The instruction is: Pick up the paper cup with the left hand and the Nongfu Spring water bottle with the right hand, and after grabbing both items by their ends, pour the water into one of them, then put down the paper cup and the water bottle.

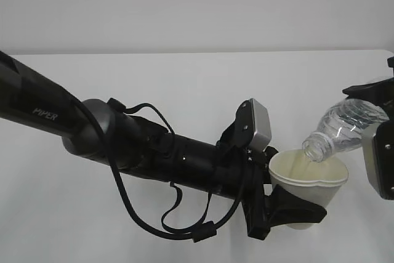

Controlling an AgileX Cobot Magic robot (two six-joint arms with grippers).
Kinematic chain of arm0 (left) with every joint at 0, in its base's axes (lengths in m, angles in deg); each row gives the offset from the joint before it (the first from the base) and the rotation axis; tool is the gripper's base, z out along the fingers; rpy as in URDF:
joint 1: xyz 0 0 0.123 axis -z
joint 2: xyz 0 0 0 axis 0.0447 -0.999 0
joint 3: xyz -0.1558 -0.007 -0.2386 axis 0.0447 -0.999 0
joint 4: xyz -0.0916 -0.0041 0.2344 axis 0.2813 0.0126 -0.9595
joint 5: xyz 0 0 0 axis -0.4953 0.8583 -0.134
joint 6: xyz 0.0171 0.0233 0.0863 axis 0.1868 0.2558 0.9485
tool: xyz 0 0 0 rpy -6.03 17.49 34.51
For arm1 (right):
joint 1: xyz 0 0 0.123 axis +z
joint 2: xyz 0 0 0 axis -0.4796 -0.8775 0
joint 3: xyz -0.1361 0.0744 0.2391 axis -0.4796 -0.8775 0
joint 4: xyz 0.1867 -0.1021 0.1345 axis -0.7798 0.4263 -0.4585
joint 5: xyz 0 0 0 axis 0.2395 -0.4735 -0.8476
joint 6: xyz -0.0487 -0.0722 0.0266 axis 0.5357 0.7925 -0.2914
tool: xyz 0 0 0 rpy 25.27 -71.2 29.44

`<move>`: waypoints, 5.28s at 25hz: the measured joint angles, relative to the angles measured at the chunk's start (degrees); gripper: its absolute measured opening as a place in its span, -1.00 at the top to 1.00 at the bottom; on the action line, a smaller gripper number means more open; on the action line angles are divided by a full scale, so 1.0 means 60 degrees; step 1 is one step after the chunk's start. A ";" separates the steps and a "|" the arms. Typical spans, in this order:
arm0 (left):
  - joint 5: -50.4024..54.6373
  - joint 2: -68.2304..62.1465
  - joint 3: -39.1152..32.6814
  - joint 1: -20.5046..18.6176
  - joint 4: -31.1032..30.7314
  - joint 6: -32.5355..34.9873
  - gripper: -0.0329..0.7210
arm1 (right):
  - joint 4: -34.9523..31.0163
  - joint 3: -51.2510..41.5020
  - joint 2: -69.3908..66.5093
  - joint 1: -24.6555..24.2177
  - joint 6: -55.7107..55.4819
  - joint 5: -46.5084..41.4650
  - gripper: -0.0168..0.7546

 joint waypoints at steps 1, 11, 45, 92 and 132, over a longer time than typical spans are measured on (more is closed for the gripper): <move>0.0000 0.0000 0.0000 0.0000 0.0000 0.0000 -0.19 | -0.0017 0.0000 0.0000 0.0000 0.0018 0.0000 -0.09; 0.0000 0.0000 0.0000 0.0000 -0.0017 0.0000 -0.19 | -0.0017 0.0000 0.0000 0.0000 0.0069 0.0000 -0.09; 0.0000 0.0000 0.0000 0.0000 -0.0054 0.0000 -0.19 | -0.0017 0.0000 0.0000 0.0000 0.0294 0.0035 -0.09; 0.0000 0.0000 0.0000 0.0000 -0.0091 0.0000 -0.19 | -0.0093 0.0000 0.0000 0.0000 0.0485 0.0067 -0.09; 0.0018 -0.0022 0.0000 0.0000 -0.0116 -0.0018 -0.19 | -0.0171 0.0000 0.0000 0.0000 0.0678 0.0067 -0.09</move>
